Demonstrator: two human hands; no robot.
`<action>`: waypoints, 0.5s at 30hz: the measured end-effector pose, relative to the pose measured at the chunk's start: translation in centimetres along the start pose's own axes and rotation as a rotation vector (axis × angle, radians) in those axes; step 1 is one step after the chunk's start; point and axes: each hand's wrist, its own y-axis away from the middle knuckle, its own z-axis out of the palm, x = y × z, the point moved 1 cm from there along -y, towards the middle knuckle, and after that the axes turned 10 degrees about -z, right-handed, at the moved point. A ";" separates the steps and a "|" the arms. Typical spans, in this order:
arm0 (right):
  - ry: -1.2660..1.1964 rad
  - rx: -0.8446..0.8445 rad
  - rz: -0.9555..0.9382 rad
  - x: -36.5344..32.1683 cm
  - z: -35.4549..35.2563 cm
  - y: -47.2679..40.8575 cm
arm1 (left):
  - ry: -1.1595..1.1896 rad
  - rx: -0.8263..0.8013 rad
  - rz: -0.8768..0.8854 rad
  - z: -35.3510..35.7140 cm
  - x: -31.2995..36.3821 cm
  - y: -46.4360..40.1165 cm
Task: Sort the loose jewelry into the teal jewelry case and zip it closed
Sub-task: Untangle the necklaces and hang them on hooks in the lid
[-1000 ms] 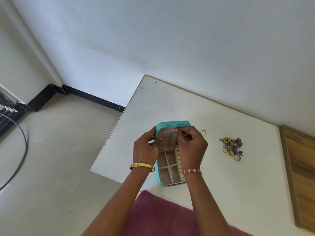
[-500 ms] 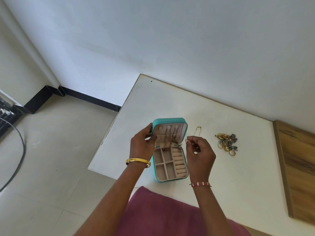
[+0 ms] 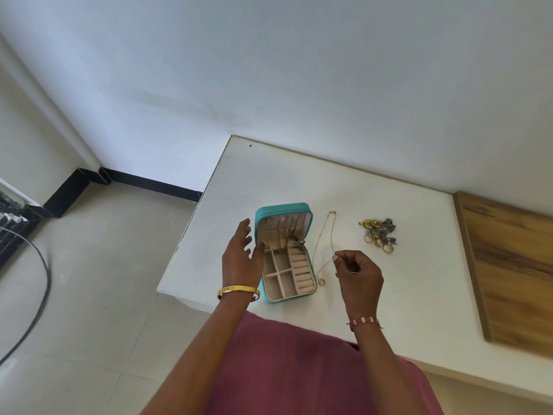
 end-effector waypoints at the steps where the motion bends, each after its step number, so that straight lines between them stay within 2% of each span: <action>1: 0.014 -0.005 0.016 0.3 -0.5 0.2 | 0.016 0.017 -0.011 0.0 0.0 0.6; 8: 0.134 -0.128 0.057 2.5 -2.2 2.6 | 0.070 0.181 -0.013 0.3 -0.9 4.5; 11: 0.211 -0.227 0.018 3.1 -1.9 3.4 | 0.033 0.145 0.002 1.2 -1.3 5.8; 15: 0.308 -0.330 -0.067 3.2 -1.2 3.5 | -0.158 0.008 0.071 2.4 -2.0 7.0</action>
